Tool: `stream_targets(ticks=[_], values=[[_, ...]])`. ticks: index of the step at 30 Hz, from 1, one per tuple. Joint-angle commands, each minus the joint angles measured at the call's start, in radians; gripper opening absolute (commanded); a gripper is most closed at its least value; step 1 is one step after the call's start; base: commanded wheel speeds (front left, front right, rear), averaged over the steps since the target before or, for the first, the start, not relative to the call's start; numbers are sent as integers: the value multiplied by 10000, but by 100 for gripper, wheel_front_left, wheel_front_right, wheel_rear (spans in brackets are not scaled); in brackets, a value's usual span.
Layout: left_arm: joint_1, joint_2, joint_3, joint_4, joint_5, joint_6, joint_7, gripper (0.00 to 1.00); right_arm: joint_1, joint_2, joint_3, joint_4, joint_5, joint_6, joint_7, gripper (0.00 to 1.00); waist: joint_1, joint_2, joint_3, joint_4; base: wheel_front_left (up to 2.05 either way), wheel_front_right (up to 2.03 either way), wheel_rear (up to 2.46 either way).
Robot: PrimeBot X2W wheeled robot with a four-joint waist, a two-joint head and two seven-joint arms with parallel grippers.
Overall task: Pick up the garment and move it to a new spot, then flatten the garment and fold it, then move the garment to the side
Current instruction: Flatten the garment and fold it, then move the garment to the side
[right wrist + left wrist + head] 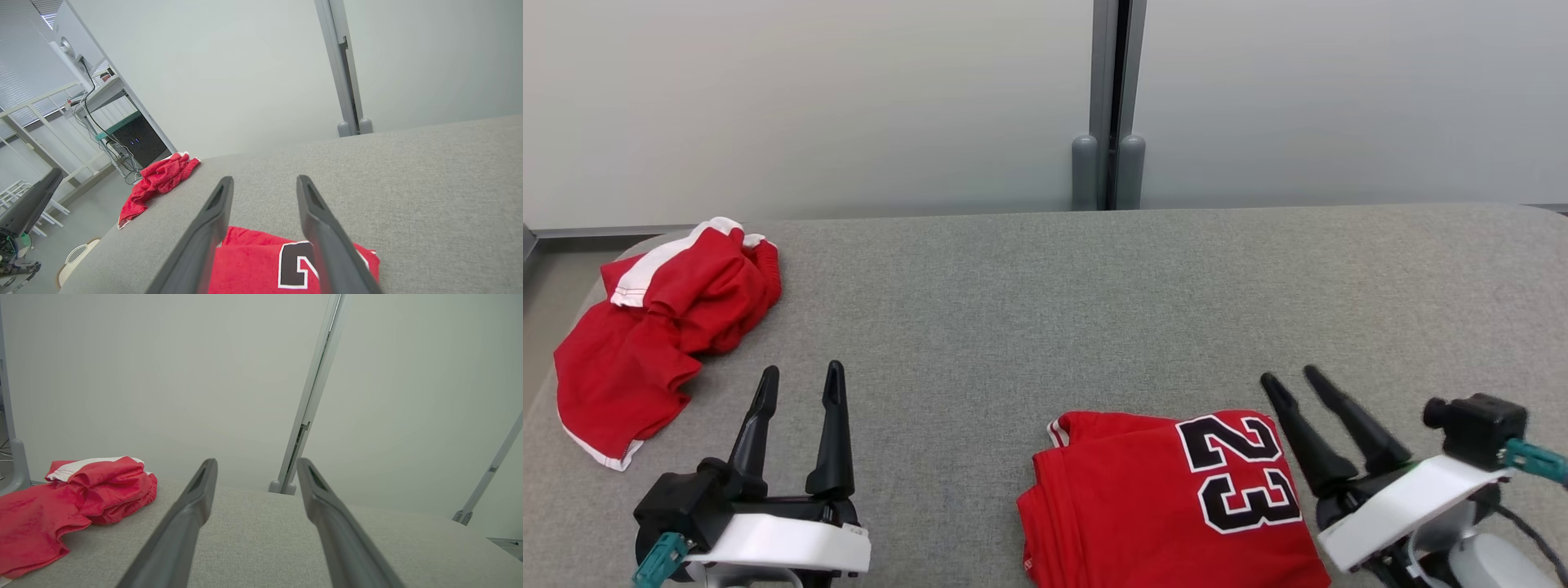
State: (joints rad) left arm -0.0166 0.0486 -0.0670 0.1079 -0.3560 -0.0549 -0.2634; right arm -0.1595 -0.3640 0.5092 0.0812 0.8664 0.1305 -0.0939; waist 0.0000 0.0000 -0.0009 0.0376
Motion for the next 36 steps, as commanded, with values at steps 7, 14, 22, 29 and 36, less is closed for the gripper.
stream_targets(ticks=[7,14,22,29,36], values=[[11,38,259,-170,-21,43,-15,100,171,-76,-1959,-346,-1311,6,-909,100,0,0,-77,-136,0,0,0],[103,33,530,-478,69,153,-15,100,795,462,-3819,-405,-3099,6,-1422,100,0,0,-40,-135,0,0,0],[303,36,636,-527,997,215,-15,100,1278,1093,-4728,495,-4813,4,-1658,100,0,0,11,-106,0,0,0],[268,38,529,-230,1201,210,-15,100,1101,1339,-4618,882,-5360,4,-1721,100,0,0,39,-116,0,0,0],[168,38,489,-109,1223,189,-15,100,1046,1376,-4524,1100,-5431,4,-1723,100,0,0,32,-103,0,0,0]])
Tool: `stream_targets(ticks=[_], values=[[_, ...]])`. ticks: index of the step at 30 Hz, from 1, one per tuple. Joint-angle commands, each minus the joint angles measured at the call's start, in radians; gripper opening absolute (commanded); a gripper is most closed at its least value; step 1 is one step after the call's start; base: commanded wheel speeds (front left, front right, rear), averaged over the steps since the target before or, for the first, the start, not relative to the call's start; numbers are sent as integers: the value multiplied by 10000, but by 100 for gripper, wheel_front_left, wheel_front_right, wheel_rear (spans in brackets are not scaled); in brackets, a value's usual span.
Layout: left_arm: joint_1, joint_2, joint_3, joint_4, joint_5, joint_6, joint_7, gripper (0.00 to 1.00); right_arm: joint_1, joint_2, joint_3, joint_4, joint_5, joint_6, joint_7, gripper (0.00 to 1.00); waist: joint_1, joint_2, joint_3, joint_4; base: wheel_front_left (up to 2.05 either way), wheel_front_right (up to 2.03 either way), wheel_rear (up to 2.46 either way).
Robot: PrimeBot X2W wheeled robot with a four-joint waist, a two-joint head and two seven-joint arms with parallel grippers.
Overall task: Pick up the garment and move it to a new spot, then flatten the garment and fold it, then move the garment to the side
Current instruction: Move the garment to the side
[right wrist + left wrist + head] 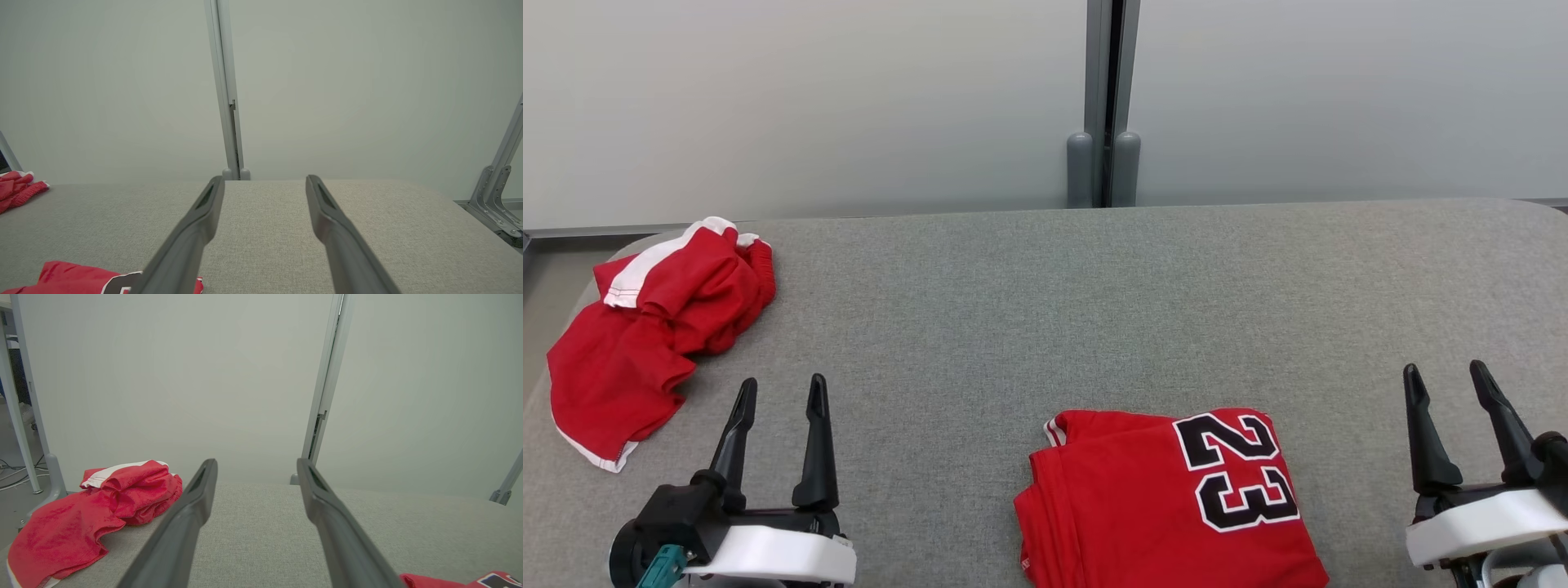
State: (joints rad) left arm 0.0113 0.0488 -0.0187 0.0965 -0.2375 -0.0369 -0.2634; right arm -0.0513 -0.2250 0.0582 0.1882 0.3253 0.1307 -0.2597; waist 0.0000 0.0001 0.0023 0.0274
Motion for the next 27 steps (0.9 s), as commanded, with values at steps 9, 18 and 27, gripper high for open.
stream_targets(ticks=[9,18,27], values=[[-222,36,-33,173,-81,-29,-15,100,-213,-142,1454,362,813,2,659,100,0,-1,6,62,0,0,0],[-332,36,-74,257,-186,-62,-15,100,-717,-15,2603,1797,1915,2,2888,100,0,-1,59,251,0,0,0],[-316,36,-83,282,-198,-56,-15,100,-833,389,2751,3343,2613,2,4828,100,0,-1,64,465,0,0,0]])
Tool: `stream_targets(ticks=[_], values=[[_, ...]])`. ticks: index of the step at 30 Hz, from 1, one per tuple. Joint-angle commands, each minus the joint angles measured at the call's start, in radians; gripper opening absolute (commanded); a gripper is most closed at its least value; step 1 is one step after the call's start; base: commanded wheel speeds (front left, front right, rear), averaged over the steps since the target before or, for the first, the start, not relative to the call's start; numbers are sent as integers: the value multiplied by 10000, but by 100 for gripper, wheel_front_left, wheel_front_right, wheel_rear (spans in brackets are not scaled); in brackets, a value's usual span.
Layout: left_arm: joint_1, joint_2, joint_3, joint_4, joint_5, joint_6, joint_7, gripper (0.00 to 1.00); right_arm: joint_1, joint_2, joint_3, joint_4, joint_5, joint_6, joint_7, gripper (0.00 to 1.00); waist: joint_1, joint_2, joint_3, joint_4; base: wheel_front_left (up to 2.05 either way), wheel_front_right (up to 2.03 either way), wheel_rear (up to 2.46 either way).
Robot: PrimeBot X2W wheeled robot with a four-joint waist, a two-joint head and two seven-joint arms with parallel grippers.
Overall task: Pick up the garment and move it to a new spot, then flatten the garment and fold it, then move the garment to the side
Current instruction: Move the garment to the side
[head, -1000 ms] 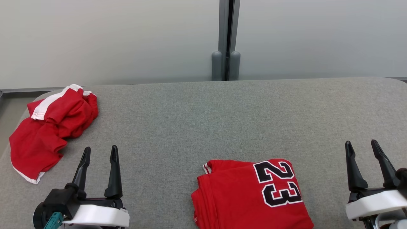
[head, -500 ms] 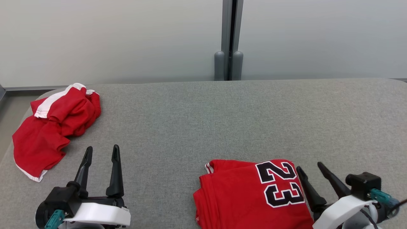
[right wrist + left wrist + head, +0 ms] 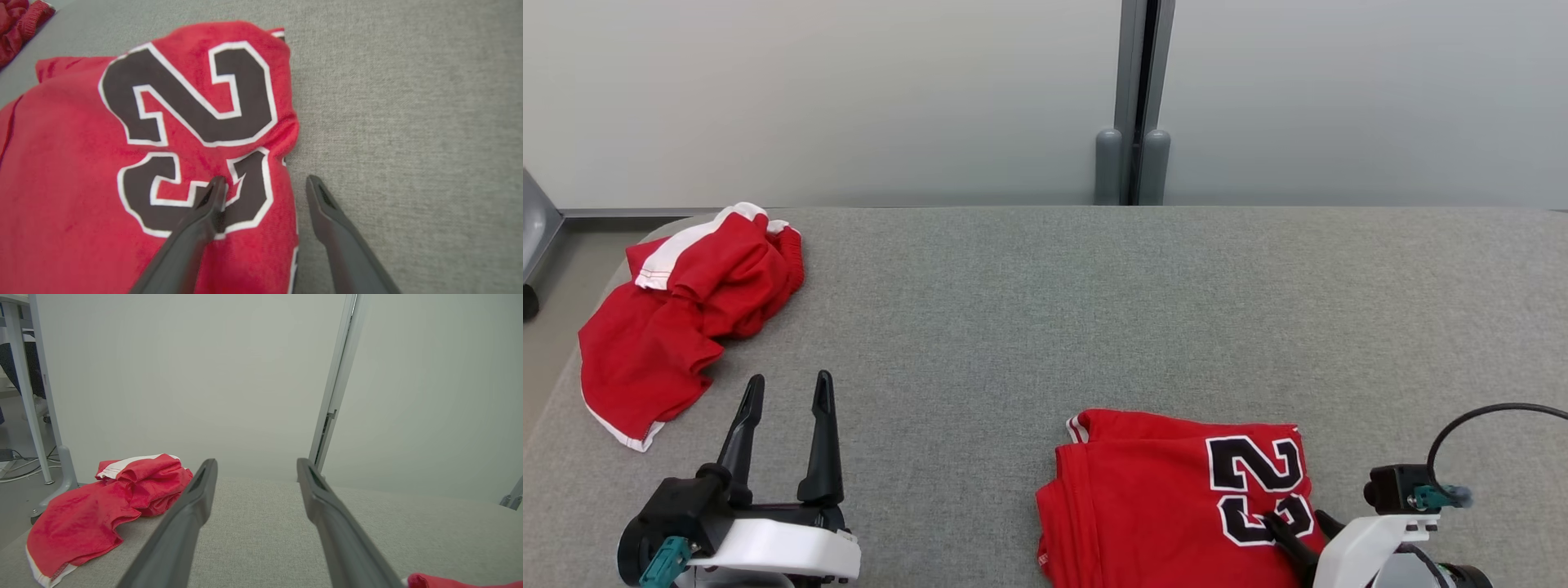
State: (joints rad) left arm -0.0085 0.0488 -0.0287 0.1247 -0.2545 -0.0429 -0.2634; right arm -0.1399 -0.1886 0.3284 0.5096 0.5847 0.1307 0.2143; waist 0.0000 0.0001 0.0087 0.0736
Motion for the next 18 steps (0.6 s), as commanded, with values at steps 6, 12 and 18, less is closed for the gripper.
stream_targets(ticks=[6,12,18], values=[[-103,36,37,-24,-29,43,-15,100,-104,116,108,183,314,4,-131,67,0,-1,-3,10,0,0,0],[-82,36,29,-69,31,11,-15,100,-356,-183,169,-50,495,2,-714,0,0,-1,-20,-104,0,0,0],[-60,33,-79,-191,65,-55,-15,100,-516,-624,-40,-340,466,2,-1044,0,0,-1,-69,-412,0,0,0]])
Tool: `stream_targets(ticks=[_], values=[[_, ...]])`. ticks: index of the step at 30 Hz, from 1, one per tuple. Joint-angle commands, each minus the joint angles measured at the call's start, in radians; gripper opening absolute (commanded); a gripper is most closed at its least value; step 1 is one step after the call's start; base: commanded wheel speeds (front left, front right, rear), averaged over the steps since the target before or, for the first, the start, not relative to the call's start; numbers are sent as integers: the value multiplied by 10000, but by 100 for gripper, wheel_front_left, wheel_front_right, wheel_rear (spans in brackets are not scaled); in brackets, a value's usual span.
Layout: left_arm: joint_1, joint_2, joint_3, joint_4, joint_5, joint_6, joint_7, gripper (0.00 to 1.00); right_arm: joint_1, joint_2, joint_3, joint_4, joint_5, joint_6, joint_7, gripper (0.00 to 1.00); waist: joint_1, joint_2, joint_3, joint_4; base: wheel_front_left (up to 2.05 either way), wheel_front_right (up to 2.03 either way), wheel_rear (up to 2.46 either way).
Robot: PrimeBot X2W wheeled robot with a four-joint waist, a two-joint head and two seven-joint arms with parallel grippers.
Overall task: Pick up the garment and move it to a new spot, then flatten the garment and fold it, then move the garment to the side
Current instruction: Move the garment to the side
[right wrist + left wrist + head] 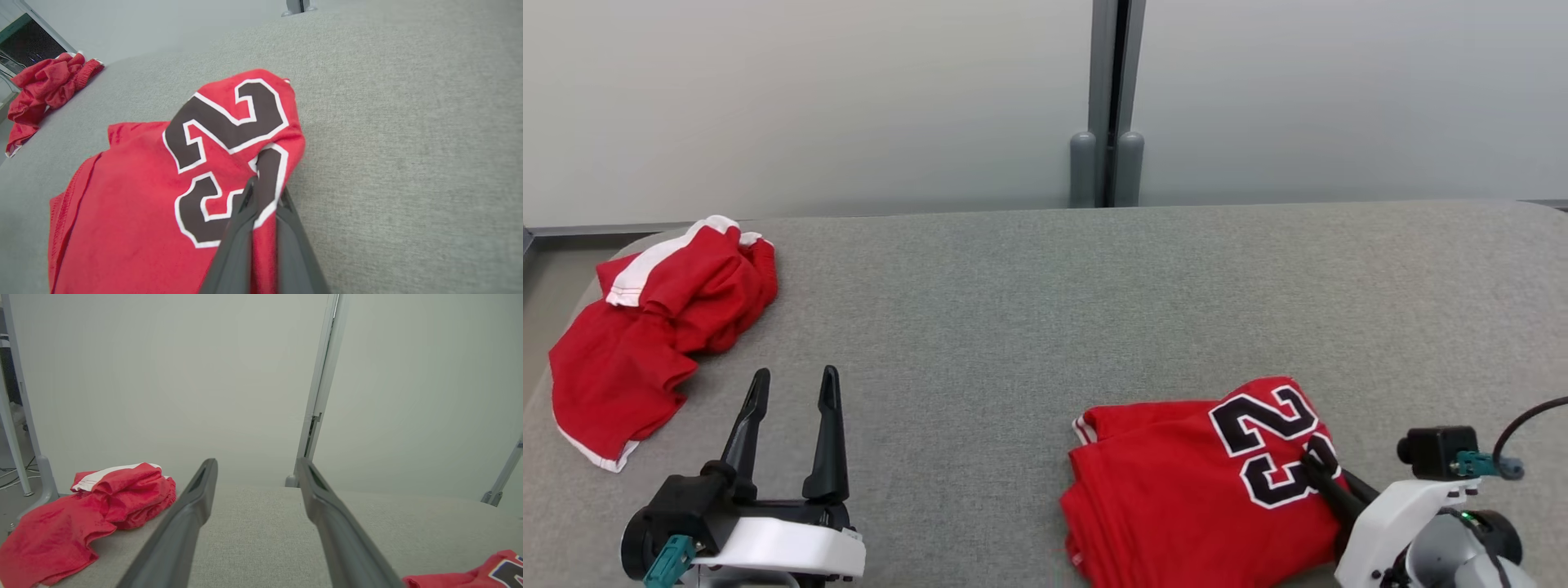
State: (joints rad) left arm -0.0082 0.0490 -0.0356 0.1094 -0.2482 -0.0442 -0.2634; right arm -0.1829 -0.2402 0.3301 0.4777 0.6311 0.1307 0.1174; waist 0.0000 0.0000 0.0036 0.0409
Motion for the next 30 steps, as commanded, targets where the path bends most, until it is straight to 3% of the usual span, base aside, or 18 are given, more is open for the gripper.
stream_targets(ticks=[1,8,20,25,30], values=[[-58,34,-24,-69,1,-46,-15,100,-120,-214,-120,-92,-39,2,-78,0,0,0,-26,-181,0,0,0],[-130,31,-490,-125,-111,-54,-15,100,-237,-735,-542,-584,-254,2,85,0,0,0,35,-1099,0,0,0],[-730,36,-1332,91,-275,-247,-15,100,-410,-735,-1090,-1155,-393,2,26,0,0,0,492,-3150,0,0,0],[-1079,39,-1584,194,-125,-270,-15,100,-740,-616,-961,-1344,275,4,-230,0,0,0,887,-3632,0,0,0],[-1380,37,-1663,315,55,-366,-15,100,-1480,-1069,-555,-859,706,2,-636,0,0,0,1375,-3722,0,0,0]])
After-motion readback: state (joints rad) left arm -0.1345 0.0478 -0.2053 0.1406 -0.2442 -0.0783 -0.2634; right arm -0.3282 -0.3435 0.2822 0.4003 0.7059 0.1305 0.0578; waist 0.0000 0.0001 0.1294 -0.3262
